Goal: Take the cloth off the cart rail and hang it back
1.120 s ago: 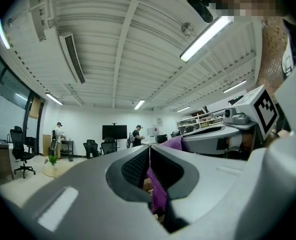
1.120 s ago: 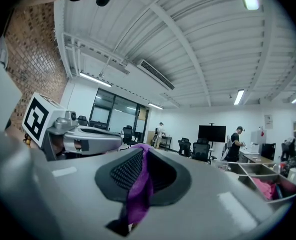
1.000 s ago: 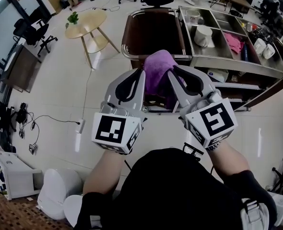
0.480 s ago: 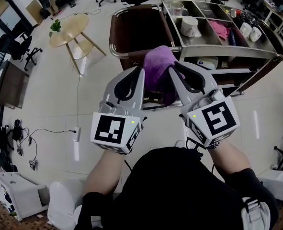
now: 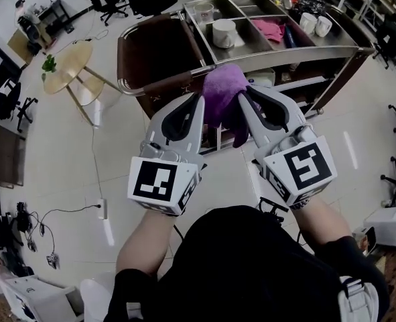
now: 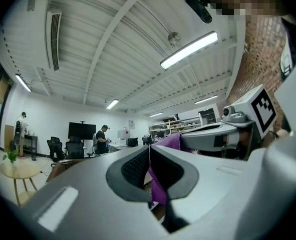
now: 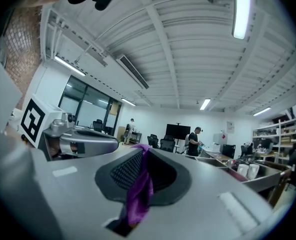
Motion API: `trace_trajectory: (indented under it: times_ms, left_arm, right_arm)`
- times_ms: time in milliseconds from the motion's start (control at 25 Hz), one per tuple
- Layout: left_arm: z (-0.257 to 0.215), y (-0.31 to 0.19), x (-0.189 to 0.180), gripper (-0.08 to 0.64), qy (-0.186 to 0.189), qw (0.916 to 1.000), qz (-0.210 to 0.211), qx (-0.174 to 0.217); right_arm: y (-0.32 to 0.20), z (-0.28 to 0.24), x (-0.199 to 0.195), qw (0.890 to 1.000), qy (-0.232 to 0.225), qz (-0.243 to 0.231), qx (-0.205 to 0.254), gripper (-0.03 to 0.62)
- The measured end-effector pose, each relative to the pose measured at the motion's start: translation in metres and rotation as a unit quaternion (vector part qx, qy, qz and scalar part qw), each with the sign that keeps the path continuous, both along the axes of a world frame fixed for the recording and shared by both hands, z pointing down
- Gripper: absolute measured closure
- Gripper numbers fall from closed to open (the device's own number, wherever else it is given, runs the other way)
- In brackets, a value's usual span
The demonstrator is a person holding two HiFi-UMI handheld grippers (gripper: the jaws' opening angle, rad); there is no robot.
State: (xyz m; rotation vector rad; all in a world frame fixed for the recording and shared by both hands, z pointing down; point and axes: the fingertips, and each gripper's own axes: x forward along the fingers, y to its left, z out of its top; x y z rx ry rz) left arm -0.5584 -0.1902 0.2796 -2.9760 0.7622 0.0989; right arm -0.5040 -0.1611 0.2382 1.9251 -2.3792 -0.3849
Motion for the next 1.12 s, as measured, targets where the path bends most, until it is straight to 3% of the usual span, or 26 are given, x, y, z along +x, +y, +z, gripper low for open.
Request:
trace_trajectory:
  times_ms: [160,240,1000,1120]
  left_arm:
    - [-0.024,0.006,0.049,0.552,0.049,0.9966,0.041,0.053]
    - [-0.029,0.010,0.078,0.552,0.054,0.9951,0.058,0.059]
    - [-0.014,0.098,0.329,0.552,0.020,0.9804,0.187,0.059]
    - [0.000,0.114,0.358,0.552,-0.030,0.9798,0.196,0.030]
  right_arm:
    - [0.015,-0.007,0.047,0.999,-0.013,0.041,0.001,0.560]
    - [0.021,-0.008,0.074,0.998,-0.019,0.058,0.002,0.560]
    - [0.122,0.009,0.316,0.980,-0.060,0.188,0.017,0.560]
    - [0.138,0.014,0.347,0.977,-0.064,0.202,0.017,0.560]
